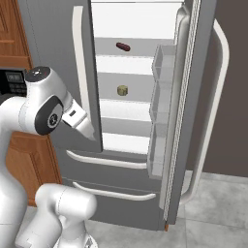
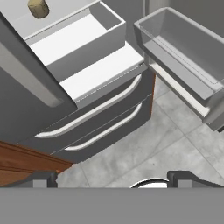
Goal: Retrieve the sausage and cheese from the fridge and place them on the cutting board on the counter.
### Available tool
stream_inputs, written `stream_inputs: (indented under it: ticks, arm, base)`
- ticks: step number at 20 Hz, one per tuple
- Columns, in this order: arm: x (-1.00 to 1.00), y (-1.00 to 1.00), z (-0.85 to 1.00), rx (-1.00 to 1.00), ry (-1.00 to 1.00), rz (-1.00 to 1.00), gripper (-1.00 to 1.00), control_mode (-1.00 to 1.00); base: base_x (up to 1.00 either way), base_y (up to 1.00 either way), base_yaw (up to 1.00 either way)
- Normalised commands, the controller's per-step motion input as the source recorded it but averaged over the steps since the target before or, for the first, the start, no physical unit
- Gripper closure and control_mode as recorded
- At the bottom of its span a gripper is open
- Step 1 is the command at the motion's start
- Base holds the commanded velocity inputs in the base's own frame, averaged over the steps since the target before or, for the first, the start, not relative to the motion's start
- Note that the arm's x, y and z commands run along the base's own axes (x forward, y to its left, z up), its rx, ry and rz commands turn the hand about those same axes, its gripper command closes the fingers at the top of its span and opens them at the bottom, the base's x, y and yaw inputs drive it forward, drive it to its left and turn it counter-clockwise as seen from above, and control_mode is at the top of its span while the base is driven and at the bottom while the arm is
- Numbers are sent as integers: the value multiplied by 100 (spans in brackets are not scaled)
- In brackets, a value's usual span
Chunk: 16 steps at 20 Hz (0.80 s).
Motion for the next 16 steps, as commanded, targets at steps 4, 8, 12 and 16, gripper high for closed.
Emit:
stream_inputs:
  ticks: [4, 8, 12, 16]
  arm:
    - [0, 0, 0, 0, 0, 0, -100, 100]
    - [0, 0, 0, 0, 0, 0, -100, 100]
    - [0, 0, 0, 0, 0, 0, -100, 100]
    - [0, 0, 0, 0, 0, 0, -100, 100]
  base:
    - [0, 0, 0]
    - [0, 0, 0]
    - [21, 1, 0]
    - [52, 0, 0]
